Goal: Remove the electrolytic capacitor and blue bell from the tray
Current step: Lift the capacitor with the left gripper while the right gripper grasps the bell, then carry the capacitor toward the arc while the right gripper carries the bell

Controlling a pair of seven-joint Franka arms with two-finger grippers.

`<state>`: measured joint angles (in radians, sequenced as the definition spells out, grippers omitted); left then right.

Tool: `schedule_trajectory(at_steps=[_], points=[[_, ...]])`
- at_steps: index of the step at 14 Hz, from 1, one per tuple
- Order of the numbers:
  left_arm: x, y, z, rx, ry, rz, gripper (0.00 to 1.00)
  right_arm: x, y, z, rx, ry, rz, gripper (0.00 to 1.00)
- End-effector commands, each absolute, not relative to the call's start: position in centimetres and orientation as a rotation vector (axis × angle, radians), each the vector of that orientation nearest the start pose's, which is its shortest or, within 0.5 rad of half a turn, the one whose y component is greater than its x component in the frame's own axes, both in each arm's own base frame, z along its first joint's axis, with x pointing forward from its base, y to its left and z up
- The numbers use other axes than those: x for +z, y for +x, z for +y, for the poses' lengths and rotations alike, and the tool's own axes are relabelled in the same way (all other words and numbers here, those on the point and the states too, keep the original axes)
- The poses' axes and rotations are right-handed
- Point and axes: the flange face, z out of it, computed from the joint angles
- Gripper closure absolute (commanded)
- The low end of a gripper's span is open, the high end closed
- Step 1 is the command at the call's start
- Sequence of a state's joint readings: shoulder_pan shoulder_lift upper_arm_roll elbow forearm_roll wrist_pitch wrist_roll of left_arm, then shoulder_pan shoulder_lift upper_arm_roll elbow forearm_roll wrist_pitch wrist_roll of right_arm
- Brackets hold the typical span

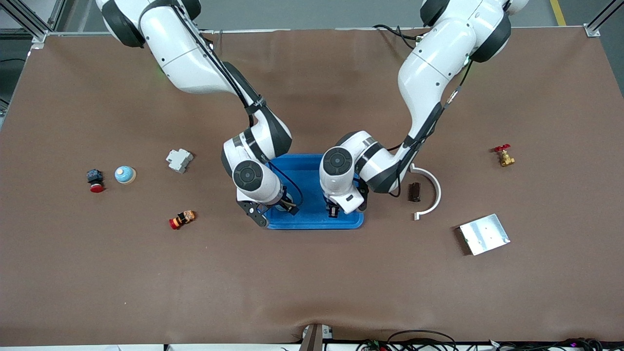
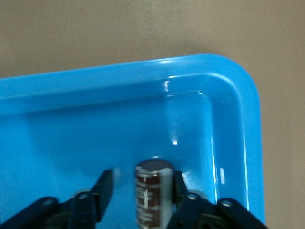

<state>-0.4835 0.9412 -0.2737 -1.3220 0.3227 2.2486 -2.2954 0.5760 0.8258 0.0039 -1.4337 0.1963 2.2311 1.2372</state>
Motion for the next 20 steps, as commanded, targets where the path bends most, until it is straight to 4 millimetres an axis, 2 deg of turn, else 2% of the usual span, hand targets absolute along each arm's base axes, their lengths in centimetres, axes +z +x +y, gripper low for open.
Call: schedule_trajectory(at_steps=[1,3,4,6,8,10,12,14,15,17,18,20], points=[[18.9,58.3,-47.2,-0.081,-2.406,-2.083,1.00,19.7,61.0,39.9,0.214,-2.805,1.199,0.04],[20.5,58.8,-46.6,-0.096,-2.499,-1.967,1.00,19.2,60.7,40.2,0.219,-2.814,1.194,0.13],[21.5,59.0,-46.5,-0.097,-2.536,-1.922,1.00,19.2,60.7,40.3,0.219,-2.810,1.199,0.14],[22.3,58.4,-46.8,-0.081,-2.591,-1.814,1.00,19.1,60.6,40.4,0.221,-2.809,1.207,0.16],[23.7,58.4,-46.7,-0.087,-2.610,-1.776,1.00,19.0,60.4,40.6,0.222,-2.812,1.203,0.27],[25.9,58.1,-46.3,-0.047,-2.651,-1.648,1.00,19.1,60.5,40.5,0.221,-2.811,1.202,0.47],[29.7,58.5,-45.2,0.081,-2.797,-1.447,1.00,19.5,60.7,40.6,0.214,-2.806,1.199,0.70],[31.1,58.5,-45.1,0.087,-2.902,-1.270,1.00,19.9,60.8,40.4,0.218,-2.815,1.195,0.90],[31.3,58.5,-44.9,0.081,-2.913,-1.220,1.00,21.0,60.7,40.8,0.208,-2.810,1.181,1.00],[30.9,58.6,-44.4,0.084,-2.933,-1.100,1.00,22.1,61.0,39.7,0.251,-2.834,1.196,1.00],[30.9,58.6,-44.2,0.088,-2.954,-1.020,1.00,23.8,61.3,39.4,0.260,-2.849,1.175,1.00],[30.7,58.9,-43.0,0.128,-3.002,-0.731,1.00,26.2,62.0,37.5,0.285,-2.879,1.113,1.00]])
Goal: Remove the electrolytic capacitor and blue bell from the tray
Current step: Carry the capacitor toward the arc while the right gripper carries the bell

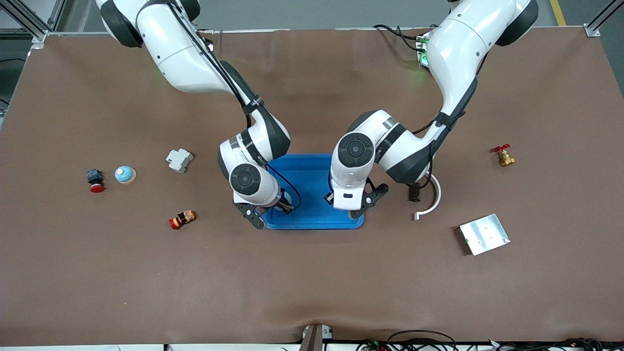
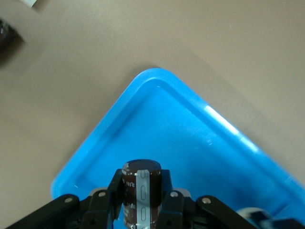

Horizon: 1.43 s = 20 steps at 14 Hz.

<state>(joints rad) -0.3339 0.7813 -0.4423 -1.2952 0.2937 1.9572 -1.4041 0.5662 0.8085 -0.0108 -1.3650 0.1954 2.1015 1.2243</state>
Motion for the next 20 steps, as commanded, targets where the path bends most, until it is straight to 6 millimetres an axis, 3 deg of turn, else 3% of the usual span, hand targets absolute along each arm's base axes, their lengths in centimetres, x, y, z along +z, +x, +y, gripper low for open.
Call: schedule_trajectory(at_steps=[1,4,6,7,9,10,12,14,16,18,20], points=[[30.6,59.2,-42.3,0.146,-3.015,-0.616,1.00,27.2,62.4,36.2,0.315,-2.891,1.112,1.00],[31.1,60.8,-39.8,0.121,-3.039,-0.451,1.00,29.0,63.0,31.4,0.396,-2.963,0.983,1.00],[31.6,60.8,-39.8,0.088,-3.044,-0.347,1.00,29.9,63.4,26.1,0.414,-3.010,0.870,1.00],[32.9,61.0,-39.6,0.057,-3.049,-0.324,1.00,30.1,63.6,23.5,0.428,-3.016,0.808,1.00],[33.4,61.0,-39.0,0.090,-3.053,-0.112,1.00,31.0,62.9,18.8,0.458,-3.035,0.639,1.00],[33.4,61.9,-37.6,0.087,-3.052,-0.123,1.00,31.0,62.6,15.4,0.471,-3.052,0.554,1.00],[33.1,62.4,-36.6,0.101,-3.054,-0.160,1.00,31.1,62.1,9.5,0.455,-3.087,0.429,1.00],[34.7,63.5,-34.3,0.088,-3.087,-0.259,1.00,30.2,61.8,6.3,0.466,-3.086,0.328,1.00],[34.9,62.7,-32.5,0.059,-3.078,-0.238,1.00,28.0,61.3,2.8,0.416,-3.078,0.263,1.00],[35.2,61.8,-29.7,0.024,-3.074,-0.185,1.00,26.0,60.6,0.9,0.353,-3.080,0.202,1.00],[35.2,61.0,-26.8,0.000,-3.073,-0.103,1.00,25.8,60.5,0.0,0.347,-3.077,0.205,1.00]])
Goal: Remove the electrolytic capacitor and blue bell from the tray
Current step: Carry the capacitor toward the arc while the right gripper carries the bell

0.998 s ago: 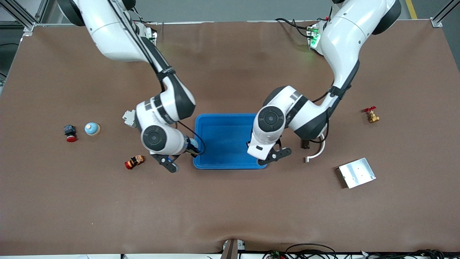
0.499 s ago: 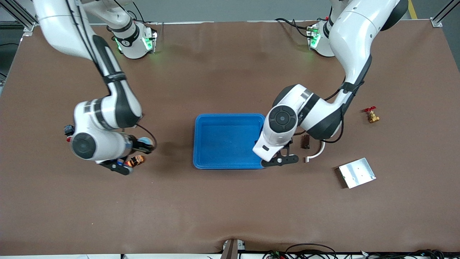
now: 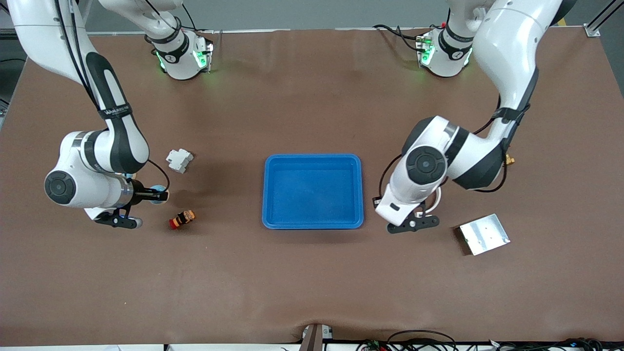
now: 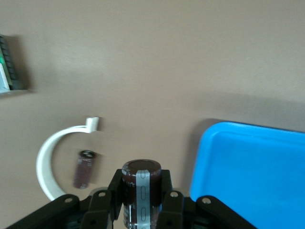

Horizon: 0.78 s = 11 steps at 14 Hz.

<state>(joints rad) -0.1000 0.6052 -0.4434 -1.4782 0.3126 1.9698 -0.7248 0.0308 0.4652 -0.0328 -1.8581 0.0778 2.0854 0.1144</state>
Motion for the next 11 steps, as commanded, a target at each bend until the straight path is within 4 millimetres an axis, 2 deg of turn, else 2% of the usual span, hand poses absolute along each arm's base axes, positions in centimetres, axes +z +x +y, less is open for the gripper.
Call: schedule_trajectory(at_steps=[1,2,4,7,9,11], points=[[34.8,60.6,-25.2,-0.010,-3.071,-0.057,1.00,25.5,60.6,-0.6,0.337,-3.076,0.203,1.00],[34.4,60.1,-23.6,-0.031,-3.074,0.005,1.00,25.4,60.9,-2.0,0.299,-3.073,0.260,1.00],[33.0,59.1,-19.4,-0.108,-3.082,0.107,1.00,24.7,61.4,-2.5,0.241,-3.077,0.275,1.00],[30.5,58.2,-14.6,-0.145,-3.087,0.211,1.00,23.2,61.3,-2.4,0.260,-3.073,0.283,1.00],[28.1,57.2,-13.9,-0.218,-3.118,0.241,1.00,22.1,61.3,-3.0,0.267,-3.070,0.302,1.00],[26.2,57.4,-10.8,-0.251,-3.117,0.284,1.00,21.7,61.3,-2.8,0.274,-3.066,0.305,1.00]])
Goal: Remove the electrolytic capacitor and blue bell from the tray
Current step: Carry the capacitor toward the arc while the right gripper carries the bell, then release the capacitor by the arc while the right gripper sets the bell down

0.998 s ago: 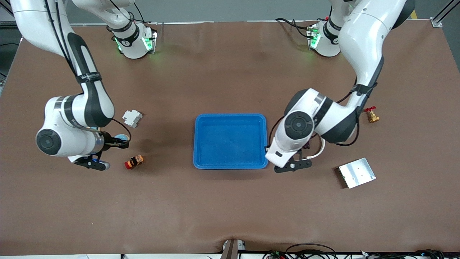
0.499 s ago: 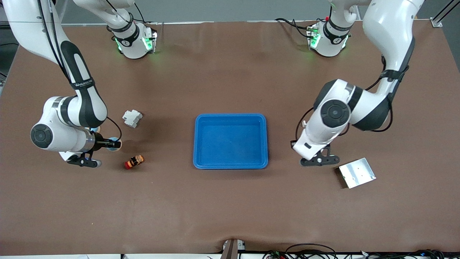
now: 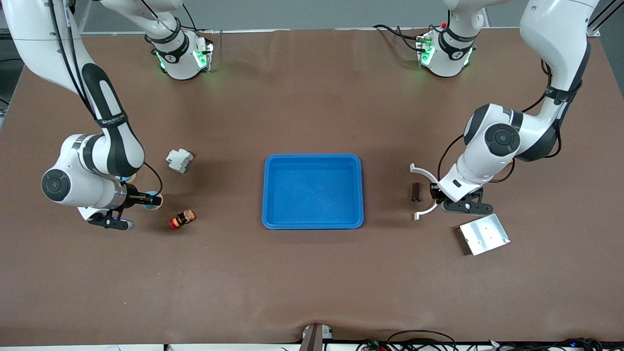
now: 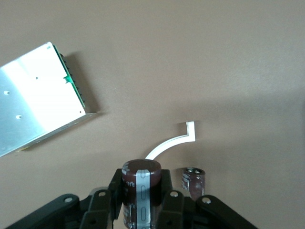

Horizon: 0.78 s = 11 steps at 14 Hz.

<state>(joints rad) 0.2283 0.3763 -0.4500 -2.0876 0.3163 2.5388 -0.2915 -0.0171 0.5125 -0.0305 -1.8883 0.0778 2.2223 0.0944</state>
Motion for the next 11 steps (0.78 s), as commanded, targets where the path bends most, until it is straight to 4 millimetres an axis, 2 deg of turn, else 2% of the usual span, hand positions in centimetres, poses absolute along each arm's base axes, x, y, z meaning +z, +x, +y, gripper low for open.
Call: schedule_trajectory(at_steps=[1,2,3,5,6,7,8,10,11], points=[[25.9,57.4,-10.0,-0.247,-3.111,0.300,1.00,21.7,61.4,-2.6,0.272,-3.067,0.300,1.00],[25.5,57.1,-9.5,-0.242,-3.102,0.323,1.00,21.0,61.3,-3.1,0.285,-3.065,0.315,0.81],[24.9,56.7,-8.6,-0.223,-3.089,0.334,1.00,20.5,61.3,-3.2,0.292,-3.063,0.319,0.68],[22.5,56.3,-7.5,-0.175,-3.080,0.367,1.00,20.4,61.3,-2.7,0.300,-3.064,0.317,0.32],[22.1,56.3,-7.3,-0.187,-3.075,0.386,1.00,20.4,61.3,-2.7,0.300,-3.063,0.321,0.28],[22.0,56.2,-7.0,-0.197,-3.075,0.385,1.00,20.4,61.3,-2.9,0.305,-3.062,0.326,0.08],[21.8,55.9,-6.6,-0.192,-3.076,0.379,1.00,20.6,61.3,-2.9,0.305,-3.062,0.325,0.00],[21.7,55.5,-6.6,-0.181,-3.075,0.376,1.00,22.0,61.9,-2.6,0.298,-3.062,0.308,0.00],[21.5,55.4,-6.5,-0.179,-3.079,0.372,1.00,23.0,62.0,-2.5,0.354,-3.054,0.317,0.00]])
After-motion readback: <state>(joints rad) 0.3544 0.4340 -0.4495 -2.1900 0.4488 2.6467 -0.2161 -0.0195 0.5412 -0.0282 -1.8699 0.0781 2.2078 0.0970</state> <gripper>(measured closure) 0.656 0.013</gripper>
